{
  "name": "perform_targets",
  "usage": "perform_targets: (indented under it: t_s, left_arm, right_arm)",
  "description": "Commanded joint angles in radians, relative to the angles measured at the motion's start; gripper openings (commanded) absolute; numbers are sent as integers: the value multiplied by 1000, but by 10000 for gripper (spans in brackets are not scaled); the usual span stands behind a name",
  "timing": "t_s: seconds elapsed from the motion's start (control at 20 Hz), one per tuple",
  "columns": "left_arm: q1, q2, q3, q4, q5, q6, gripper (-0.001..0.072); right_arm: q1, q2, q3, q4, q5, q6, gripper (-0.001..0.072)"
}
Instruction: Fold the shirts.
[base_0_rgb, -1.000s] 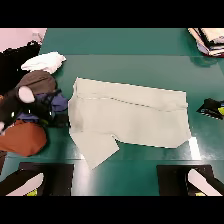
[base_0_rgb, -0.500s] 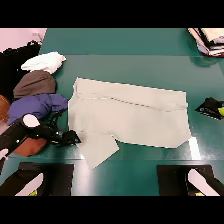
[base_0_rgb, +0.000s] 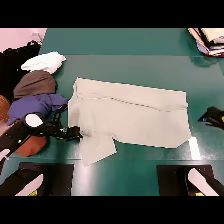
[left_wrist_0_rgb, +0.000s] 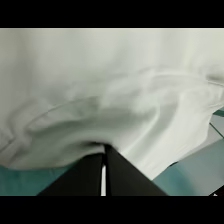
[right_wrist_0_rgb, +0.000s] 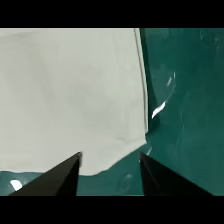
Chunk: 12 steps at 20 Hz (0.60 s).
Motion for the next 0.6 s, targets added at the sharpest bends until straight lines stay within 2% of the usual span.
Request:
perform_targets:
  t_s: [0.0, 0.2, 0.4, 0.5, 0.55]
  left_arm:
    - [-2, 1, 53, -11, -16, 13, 21]
    - [-2, 1, 58, -12, -13, 23, 21]
    - [-2, 1, 58, -12, -11, 23, 21]
    - [-2, 1, 58, -6, -11, 38, 21]
    - [-2, 1, 58, 6, -11, 37, 21]
  right_arm:
    - [-65, 40, -156, -29, 36, 1, 516]
    - [-41, 59, -381, 49, -47, 1, 502]
    - [66, 59, -470, 109, -183, 7, 496]
    - [117, 60, -470, 102, -217, 13, 404]
    - [132, 60, -470, 102, -229, 13, 399]
